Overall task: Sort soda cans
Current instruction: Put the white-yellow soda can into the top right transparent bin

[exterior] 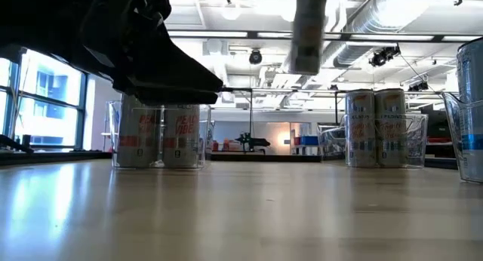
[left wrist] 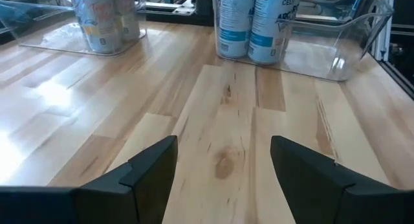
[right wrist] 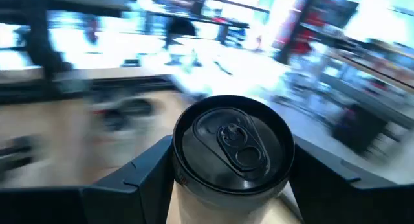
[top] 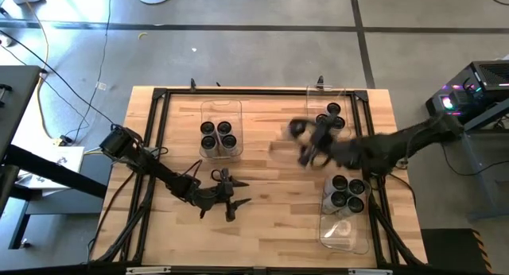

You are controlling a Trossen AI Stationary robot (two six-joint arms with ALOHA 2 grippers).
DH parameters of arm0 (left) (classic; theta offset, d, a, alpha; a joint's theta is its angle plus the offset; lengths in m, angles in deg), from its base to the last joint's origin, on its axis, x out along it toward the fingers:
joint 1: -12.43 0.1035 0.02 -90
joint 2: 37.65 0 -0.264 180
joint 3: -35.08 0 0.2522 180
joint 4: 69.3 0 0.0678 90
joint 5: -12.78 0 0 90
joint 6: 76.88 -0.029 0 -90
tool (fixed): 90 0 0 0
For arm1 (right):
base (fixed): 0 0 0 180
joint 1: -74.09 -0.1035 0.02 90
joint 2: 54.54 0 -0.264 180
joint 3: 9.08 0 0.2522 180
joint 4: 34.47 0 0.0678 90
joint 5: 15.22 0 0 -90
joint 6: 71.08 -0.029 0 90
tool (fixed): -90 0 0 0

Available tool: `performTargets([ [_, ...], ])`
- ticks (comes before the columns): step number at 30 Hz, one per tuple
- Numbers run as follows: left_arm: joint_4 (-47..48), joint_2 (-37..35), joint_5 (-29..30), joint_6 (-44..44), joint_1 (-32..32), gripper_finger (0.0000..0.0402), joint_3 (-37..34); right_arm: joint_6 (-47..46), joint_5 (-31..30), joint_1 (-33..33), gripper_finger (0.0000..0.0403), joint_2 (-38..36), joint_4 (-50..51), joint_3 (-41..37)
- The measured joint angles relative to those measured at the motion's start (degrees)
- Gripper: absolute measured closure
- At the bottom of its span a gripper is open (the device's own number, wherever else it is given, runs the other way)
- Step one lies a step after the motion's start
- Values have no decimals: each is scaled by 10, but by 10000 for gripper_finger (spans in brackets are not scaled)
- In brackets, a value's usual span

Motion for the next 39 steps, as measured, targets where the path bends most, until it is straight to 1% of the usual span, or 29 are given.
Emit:
performTargets([
  [2, 0, 0, 0, -2, 3, 161, 0, 7, 5, 57, 166, -37, 6, -20],
  [3, 0, 0, 0, -2, 5, 161, 0, 9, 19, 88, 166, -51, 6, -32],
  [6, 0, 0, 1, -3, 7, 161, 0, 4, 86, 190, 166, -83, -7, -76],
  [8, 1, 0, 1, -3, 7, 161, 0, 1, 116, 248, 166, -90, -43, -119],
  [10, 1, 0, 1, -3, 7, 161, 0, -10, 130, 293, 166, -91, -89, -159],
  [12, 2, 0, 1, -3, 9, 161, 0, -13, 158, 329, 166, -89, -135, -188],
  [13, 1, 0, 1, -2, 10, 161, 0, -18, 168, 342, 166, -89, -146, -197],
  [15, 1, 0, 1, 1, 11, 161, 0, -34, 168, 365, 166, -89, -139, -208],
  [19, 2, 0, 1, 6, 17, 161, 0, -50, 173, 393, 166, -90, -121, -215],
  [22, 2, 0, 1, 15, 23, 161, 0, -51, 183, 389, 166, -88, -96, -214],
  [25, 2, 0, 1, 19, 27, 161, 0, -53, 181, 383, 166, -89, -96, -202],
  [28, 2, 0, 0, 23, 29, 161, 0, -94, 181, 384, 166, -90, -43, -191],
  [31, 2, 0, 0, 23, 29, 161, 0, -123, 194, 384, 166, -88, 15, -193],
  [39, 6, 0, 0, 22, 29, 161, 0, -148, 190, 385, 166, -89, 82, -193],
])
